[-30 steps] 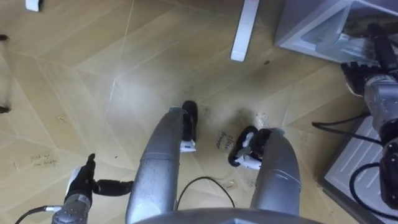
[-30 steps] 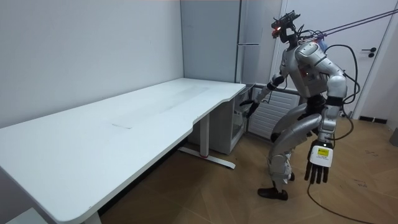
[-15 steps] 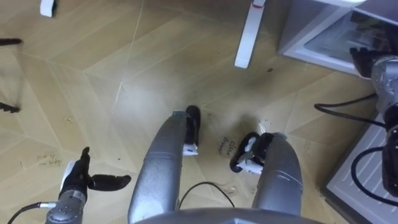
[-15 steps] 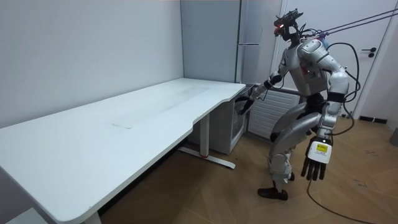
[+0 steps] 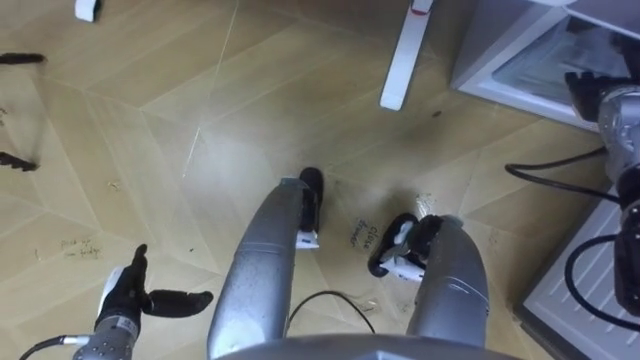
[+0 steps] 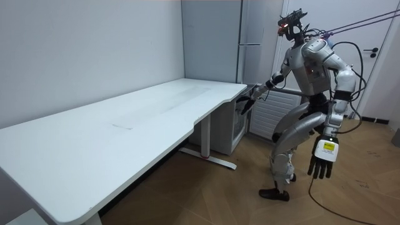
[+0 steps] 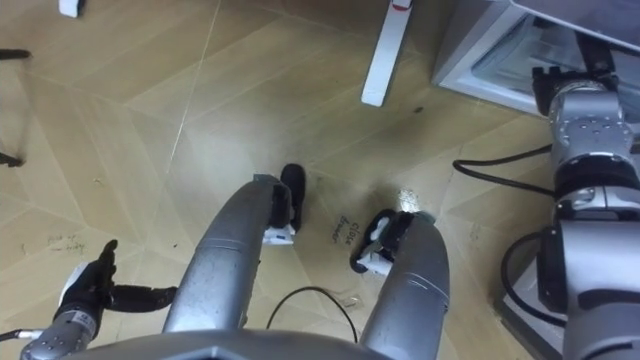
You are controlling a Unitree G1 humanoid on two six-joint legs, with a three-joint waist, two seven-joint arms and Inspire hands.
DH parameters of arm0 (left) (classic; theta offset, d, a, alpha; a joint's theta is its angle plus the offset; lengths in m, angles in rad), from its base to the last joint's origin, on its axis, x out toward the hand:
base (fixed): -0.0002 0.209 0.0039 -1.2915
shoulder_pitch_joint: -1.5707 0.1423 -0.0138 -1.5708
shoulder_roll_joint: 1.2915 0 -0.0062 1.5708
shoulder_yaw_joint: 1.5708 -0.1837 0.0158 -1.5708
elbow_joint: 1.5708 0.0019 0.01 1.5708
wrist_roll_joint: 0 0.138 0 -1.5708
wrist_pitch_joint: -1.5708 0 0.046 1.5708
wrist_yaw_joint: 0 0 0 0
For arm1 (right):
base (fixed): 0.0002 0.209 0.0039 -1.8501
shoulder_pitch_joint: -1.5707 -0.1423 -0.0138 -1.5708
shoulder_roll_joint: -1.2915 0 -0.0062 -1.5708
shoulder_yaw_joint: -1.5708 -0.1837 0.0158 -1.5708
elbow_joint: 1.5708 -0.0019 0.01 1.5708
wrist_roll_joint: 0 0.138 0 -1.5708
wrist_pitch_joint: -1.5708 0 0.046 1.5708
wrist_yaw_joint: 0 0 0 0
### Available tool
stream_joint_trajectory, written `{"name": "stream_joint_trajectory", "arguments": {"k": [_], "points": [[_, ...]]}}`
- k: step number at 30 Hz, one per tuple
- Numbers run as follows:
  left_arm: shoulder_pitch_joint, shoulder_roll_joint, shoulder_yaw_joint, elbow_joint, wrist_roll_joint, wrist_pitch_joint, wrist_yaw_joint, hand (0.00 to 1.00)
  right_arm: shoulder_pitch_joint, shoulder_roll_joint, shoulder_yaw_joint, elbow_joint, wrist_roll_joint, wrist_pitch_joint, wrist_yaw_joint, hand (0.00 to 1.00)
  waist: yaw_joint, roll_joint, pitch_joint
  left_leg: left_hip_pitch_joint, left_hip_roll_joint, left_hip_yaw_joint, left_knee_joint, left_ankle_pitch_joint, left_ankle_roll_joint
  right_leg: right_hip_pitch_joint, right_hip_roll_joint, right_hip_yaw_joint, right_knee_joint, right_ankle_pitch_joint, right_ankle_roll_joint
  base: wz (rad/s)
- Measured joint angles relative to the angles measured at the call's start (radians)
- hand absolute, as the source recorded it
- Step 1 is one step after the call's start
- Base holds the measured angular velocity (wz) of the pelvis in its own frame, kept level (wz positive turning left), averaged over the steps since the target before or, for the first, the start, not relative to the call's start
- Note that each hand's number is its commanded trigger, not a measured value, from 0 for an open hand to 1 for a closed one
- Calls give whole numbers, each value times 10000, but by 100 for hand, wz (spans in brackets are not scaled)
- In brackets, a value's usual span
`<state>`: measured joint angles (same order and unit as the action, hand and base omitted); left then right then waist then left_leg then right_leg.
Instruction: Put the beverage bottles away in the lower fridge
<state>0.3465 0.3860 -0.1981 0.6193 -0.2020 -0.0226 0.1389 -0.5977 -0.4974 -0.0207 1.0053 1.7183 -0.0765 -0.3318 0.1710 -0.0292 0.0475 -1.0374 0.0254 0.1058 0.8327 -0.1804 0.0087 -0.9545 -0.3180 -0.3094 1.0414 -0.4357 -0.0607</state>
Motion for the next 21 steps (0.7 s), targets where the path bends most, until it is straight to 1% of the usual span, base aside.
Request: {"name": "stream_joint_trajectory", "arguments": {"k": [1, 7, 11, 14, 16, 17, 19, 20, 21], "points": [[26, 0, 0, 8, 6, 0, -3, 0, 0, 0, 0, 0, 0, -1, 0, 0, 7, 0, 0, 7, 0, 0, 0, 1, 0, 6, 1, 0, 0, 18, -28, 0], [67, 0, 0, 14, 4, 3, -43, 0, 0, 1, 4, -168, 1, -6, -70, 0, 1, 0, -4, 44, 1, -5, -21, 65, 14, 55, -28, -56, 9, 21, -20, 0], [91, 2, -3, 77, 3, 12, -251, 0, 1, 9, 16, -166, 3, 1, -70, 0, 41, 3, -4, 231, -2, -21, -23, 70, 18, 262, -34, -86, -8, 19, -18, 0], [93, 8, 0, 100, -6, 9, -353, 0, 3, 17, 11, -112, 22, 2, -56, 0, 83, 9, -6, 416, -36, -82, -44, 43, -24, 478, -34, -113, -48, 20, 1, 0], [62, 11, -7, 158, -2, -29, -418, 0, 2, 31, 4, 235, 34, 7, 265, 0, 102, 40, -1, 547, -33, -172, -59, 41, -28, 719, 52, -237, -141, 1, 51, 6], [54, 14, -7, 328, -5, -57, -457, 0, 15, 53, 4, 580, 31, 24, 653, 0, 132, 95, 14, 723, -25, -284, -85, 36, -44, 978, 151, -307, -286, 8, 95, 9], [44, 14, -27, 574, -10, -7, -598, 0, 18, 50, 3, 955, -35, 35, 1144, 0, 136, 209, 16, 973, -19, -429, -195, 43, -58, 1373, 247, -477, -552, 5, 147, 11], [-2, 23, -58, 703, -7, 73, -731, 0, 49, 47, -2, 1358, -121, 72, 1614, 0, 163, 340, 41, 1132, -18, -547, -258, 46, -64, 1637, 277, -565, -733, 39, 186, 11], [3, 66, -58, 717, -12, 162, -850, 0, 211, 22, -13, 1579, -426, 79, 2052, 0, 237, 356, 52, 1308, -35, -542, -366, 47, -63, 1825, 326, -605, -844, 58, 221, 9]]}}
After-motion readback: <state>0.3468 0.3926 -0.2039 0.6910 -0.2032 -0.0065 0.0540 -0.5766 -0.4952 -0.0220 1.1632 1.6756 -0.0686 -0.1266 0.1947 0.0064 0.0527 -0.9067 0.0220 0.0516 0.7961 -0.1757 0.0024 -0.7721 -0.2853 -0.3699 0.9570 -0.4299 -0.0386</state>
